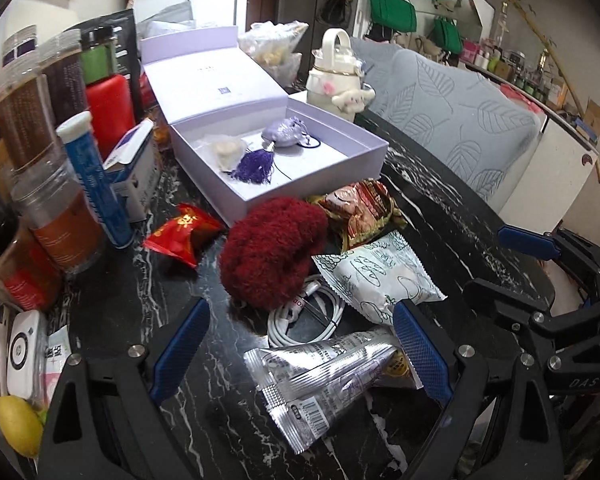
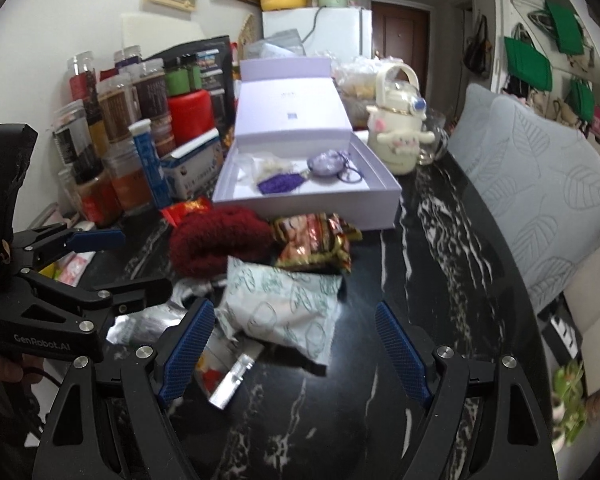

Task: Organize soft objects
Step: 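Grasp the silver foil snack bag with the left tool, then lift the silver foil bag with the left tool while the right tool grasps the white USB cable, then lift the white USB cable with the right tool while the left tool holds the foil bag, then carry the foil bag with the left tool while the right tool carries the cable over the lavender box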

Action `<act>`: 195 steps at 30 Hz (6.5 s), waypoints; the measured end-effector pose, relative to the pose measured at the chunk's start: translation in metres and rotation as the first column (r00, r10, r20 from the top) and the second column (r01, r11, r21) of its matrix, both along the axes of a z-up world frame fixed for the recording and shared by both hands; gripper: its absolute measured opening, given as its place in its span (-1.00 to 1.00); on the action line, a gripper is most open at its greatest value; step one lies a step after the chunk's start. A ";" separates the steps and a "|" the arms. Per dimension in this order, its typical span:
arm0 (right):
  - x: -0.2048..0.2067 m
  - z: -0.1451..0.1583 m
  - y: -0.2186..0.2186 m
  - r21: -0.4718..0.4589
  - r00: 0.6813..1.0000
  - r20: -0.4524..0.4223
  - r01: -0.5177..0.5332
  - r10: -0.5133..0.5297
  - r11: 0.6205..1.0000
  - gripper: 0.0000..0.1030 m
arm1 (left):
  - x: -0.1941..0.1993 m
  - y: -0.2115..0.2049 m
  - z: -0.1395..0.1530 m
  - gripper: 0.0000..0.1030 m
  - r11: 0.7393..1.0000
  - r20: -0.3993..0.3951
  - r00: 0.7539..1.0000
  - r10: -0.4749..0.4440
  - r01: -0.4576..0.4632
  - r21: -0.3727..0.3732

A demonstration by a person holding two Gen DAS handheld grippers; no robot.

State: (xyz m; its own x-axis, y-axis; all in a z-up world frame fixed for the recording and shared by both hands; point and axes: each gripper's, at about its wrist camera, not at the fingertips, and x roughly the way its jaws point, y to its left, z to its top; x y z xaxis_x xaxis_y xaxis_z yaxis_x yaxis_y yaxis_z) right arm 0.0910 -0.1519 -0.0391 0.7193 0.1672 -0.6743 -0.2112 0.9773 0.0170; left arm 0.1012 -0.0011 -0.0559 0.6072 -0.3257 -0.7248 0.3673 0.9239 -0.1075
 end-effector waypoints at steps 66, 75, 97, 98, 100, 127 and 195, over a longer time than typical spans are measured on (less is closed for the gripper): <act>0.030 -0.044 0.012 0.077 0.988 -0.145 -0.044 0.055 0.996 0.62 | -0.040 0.023 -0.051 -0.11 0.999 -0.104 0.994 0.012 -0.007 0.042; 0.029 -0.034 0.048 0.108 0.982 -0.092 -0.155 0.165 0.982 0.62 | -0.036 0.055 -0.047 -0.11 0.992 -0.067 0.991 0.118 -0.115 0.056; 0.058 -0.068 0.146 -0.071 0.952 -0.108 -0.295 0.286 0.953 0.42 | -0.026 0.110 -0.059 -0.11 0.964 -0.071 0.963 0.261 -0.256 0.069; 0.060 -0.070 0.148 -0.077 0.953 -0.116 -0.290 0.280 0.954 0.42 | -0.025 0.111 -0.060 -0.11 0.964 -0.077 0.962 0.261 -0.256 0.067; 0.063 -0.073 0.151 -0.084 0.950 -0.120 -0.298 0.287 0.951 0.42 | -0.024 0.113 -0.061 -0.11 0.966 -0.093 0.962 0.259 -0.255 0.051; 0.016 -0.061 0.108 -0.029 0.927 -0.166 -0.345 0.336 0.938 -0.08 | -0.022 0.084 -0.063 -0.11 0.981 -0.100 0.977 0.189 -0.184 0.056; -0.040 -0.025 0.051 0.121 0.987 -0.022 -0.155 0.159 0.980 0.55 | -0.058 0.025 -0.023 -0.11 0.994 0.012 0.995 0.101 -0.102 0.038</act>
